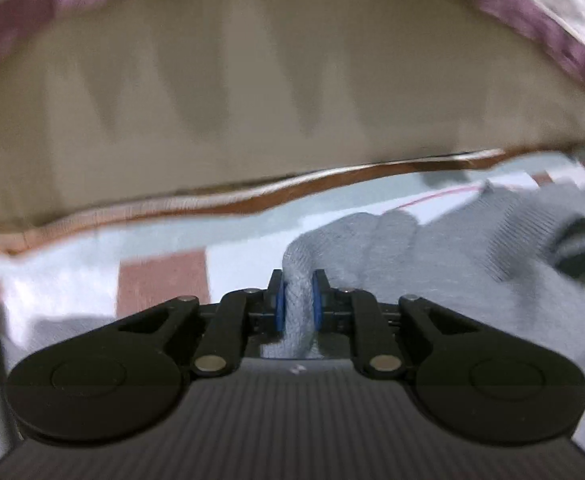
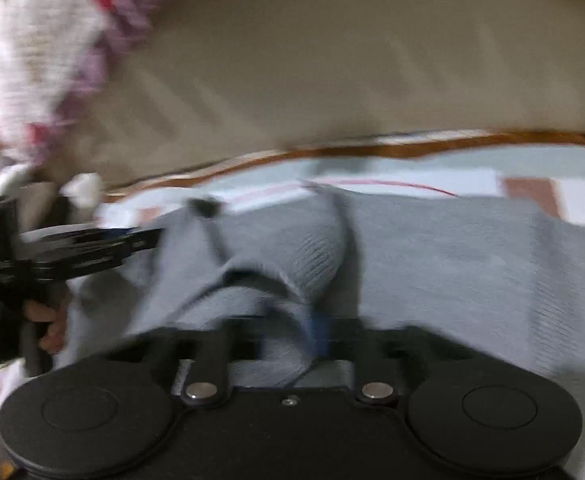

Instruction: Fold clothes

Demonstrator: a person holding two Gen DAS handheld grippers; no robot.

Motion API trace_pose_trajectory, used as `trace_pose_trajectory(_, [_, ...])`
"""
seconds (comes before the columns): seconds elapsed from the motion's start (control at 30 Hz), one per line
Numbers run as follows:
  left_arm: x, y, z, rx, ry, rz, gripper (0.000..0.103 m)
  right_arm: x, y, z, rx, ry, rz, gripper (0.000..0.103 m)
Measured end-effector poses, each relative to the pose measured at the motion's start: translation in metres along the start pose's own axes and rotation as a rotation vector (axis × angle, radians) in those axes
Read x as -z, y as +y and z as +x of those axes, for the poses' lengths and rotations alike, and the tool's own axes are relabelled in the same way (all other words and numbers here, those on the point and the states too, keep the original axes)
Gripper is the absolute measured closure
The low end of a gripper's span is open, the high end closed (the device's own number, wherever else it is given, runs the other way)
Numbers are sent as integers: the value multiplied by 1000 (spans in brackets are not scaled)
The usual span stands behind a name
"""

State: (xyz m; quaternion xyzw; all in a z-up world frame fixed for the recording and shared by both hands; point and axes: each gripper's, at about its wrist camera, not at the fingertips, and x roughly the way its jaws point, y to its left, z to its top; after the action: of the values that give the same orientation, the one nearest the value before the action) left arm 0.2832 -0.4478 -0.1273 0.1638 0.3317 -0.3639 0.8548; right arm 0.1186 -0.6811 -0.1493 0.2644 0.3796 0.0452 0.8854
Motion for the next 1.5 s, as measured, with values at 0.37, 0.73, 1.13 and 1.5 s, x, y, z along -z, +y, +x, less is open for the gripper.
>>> trace_pose_trajectory(0.37, [-18, 42, -22, -44, -105, -212, 87, -17, -15, -13, -257, -256, 302, 98])
trace_pose_trajectory(0.73, [2, 60, -91, -204, -189, -112, 62, -86, 25, 43, -50, -239, 285, 80])
trace_pose_trajectory(1.13, [68, 124, -170, -311, -66, -289, 54, 53, 56, -72, 206, -155, 148, 50])
trace_pose_trajectory(1.5, [111, 112, -199, -232, -10, -163, 49, 132, 142, -80, 246, -58, -76, 50])
